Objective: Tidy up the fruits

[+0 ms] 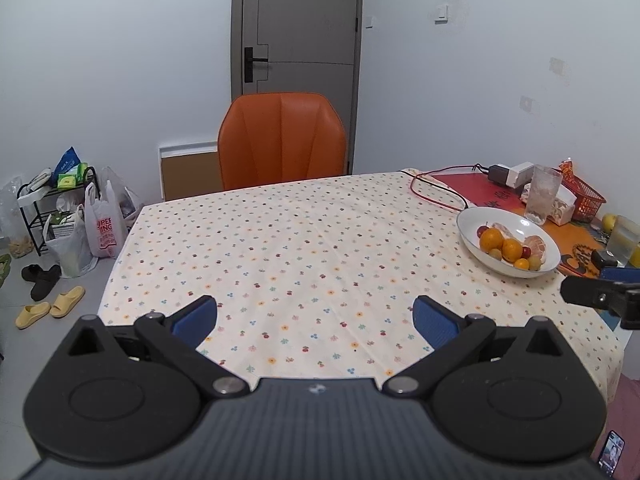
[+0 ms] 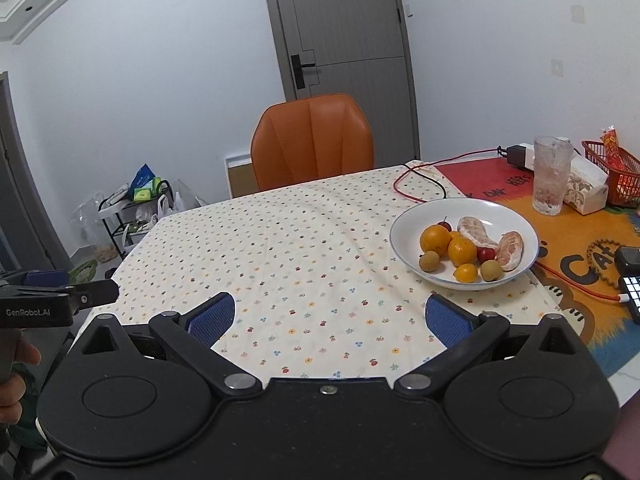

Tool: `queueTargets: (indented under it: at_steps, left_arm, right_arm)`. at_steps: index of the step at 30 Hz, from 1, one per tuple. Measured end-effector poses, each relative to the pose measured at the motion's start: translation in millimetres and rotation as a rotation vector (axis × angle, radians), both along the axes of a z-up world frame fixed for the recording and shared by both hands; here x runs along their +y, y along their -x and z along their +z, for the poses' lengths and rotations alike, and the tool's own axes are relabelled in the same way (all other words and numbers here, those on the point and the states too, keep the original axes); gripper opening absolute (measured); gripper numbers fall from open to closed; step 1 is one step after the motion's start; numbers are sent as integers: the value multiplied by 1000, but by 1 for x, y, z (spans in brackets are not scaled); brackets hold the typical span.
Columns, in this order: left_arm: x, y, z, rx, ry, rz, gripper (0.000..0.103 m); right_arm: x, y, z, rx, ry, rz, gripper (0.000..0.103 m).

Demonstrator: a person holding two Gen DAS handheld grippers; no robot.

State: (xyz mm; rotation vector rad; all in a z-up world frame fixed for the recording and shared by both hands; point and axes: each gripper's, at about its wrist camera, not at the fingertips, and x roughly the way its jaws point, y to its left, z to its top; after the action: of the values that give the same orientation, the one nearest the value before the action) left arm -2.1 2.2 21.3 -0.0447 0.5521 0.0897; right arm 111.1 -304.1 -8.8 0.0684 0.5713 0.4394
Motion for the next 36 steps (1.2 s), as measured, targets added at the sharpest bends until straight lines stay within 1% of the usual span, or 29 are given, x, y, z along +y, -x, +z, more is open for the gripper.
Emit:
queueTargets:
  at_steps: [4, 10, 36]
  left_arm:
    - [-3, 0, -2, 4, -5, -11, 103]
    - [-1, -1, -2, 3, 9, -8, 103]
    - [2, 0, -4, 9, 10, 0, 103]
  right_arm:
    - [3, 0, -2, 11, 1, 6, 103]
    - [2, -1, -4, 20, 0, 6, 103]
    - [4, -1, -5, 28, -5, 32, 103]
